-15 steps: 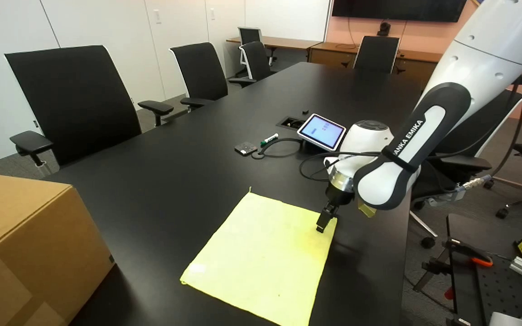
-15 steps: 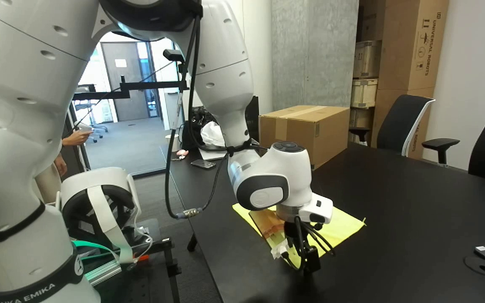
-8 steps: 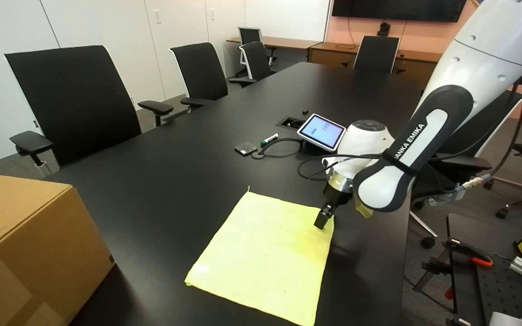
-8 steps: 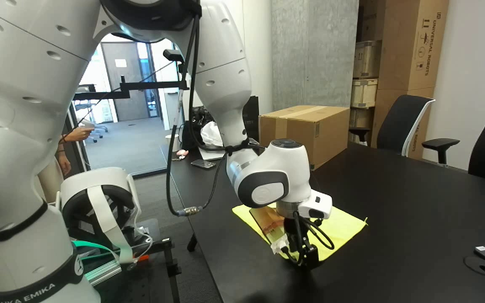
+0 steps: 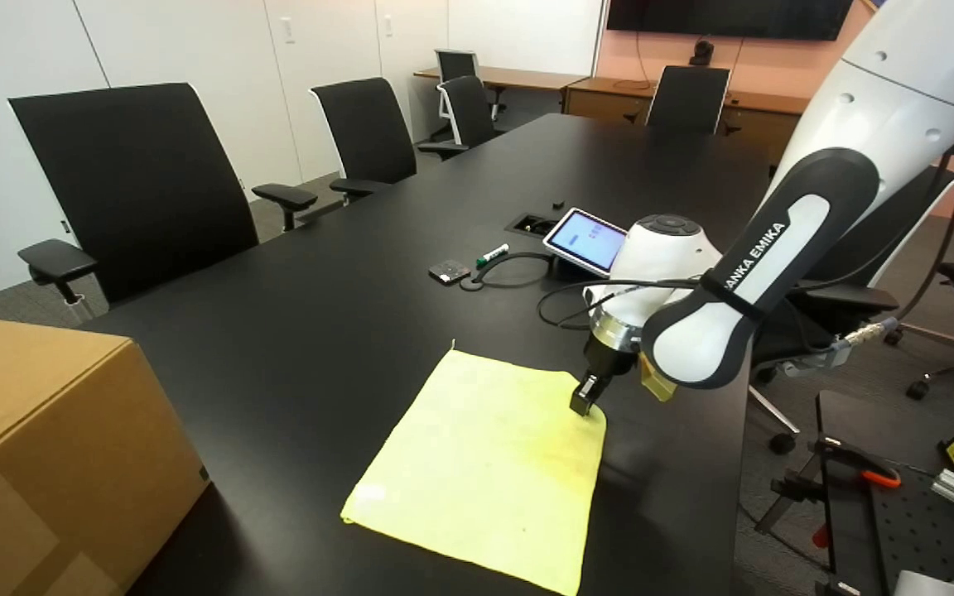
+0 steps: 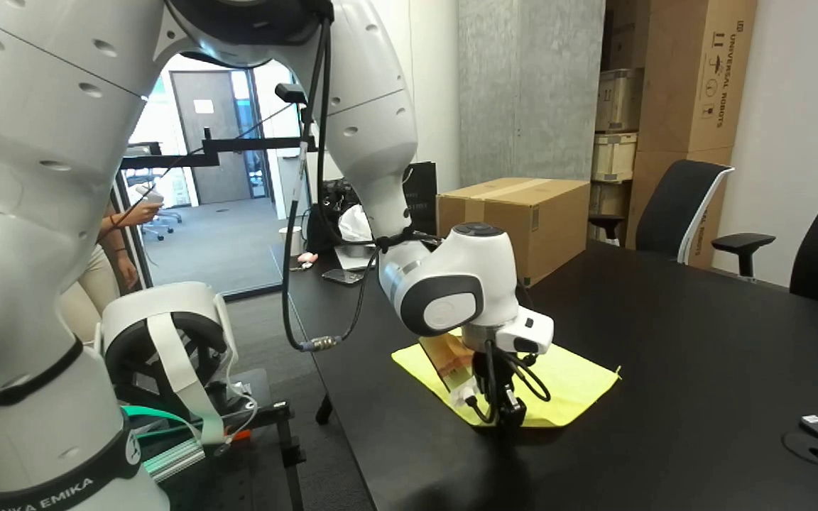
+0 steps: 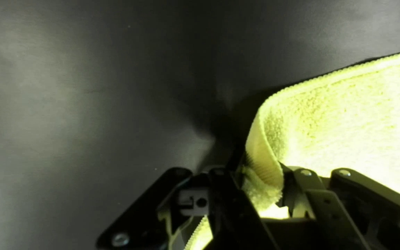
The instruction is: Fold the towel in half
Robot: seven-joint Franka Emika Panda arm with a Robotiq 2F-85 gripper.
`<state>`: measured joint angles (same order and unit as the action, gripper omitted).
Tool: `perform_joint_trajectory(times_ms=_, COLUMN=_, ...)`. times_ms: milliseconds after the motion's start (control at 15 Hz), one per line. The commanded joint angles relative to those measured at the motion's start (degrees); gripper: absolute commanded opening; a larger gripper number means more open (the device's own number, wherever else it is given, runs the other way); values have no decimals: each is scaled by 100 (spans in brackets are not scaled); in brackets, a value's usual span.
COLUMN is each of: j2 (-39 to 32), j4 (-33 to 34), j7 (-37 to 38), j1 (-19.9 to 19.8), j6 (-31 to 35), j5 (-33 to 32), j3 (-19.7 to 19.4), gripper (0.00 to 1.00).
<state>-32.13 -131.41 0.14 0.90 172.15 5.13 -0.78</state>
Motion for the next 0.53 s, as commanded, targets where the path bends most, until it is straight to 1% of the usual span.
perform_joint_trajectory(times_ms=0, j2=207, j4=15, j7=346, j1=168, j6=-184, j5=-38, j3=-61, gripper=7)
perform_joint_trajectory(times_ms=267, j2=231, j4=223, j7=446, j1=118, j6=-292, j5=9, j3=43, gripper=7)
perform_joint_trajectory(times_ms=467, j2=133, j4=610, j7=370, j1=-101, j6=-450, j5=116, j3=271, gripper=5)
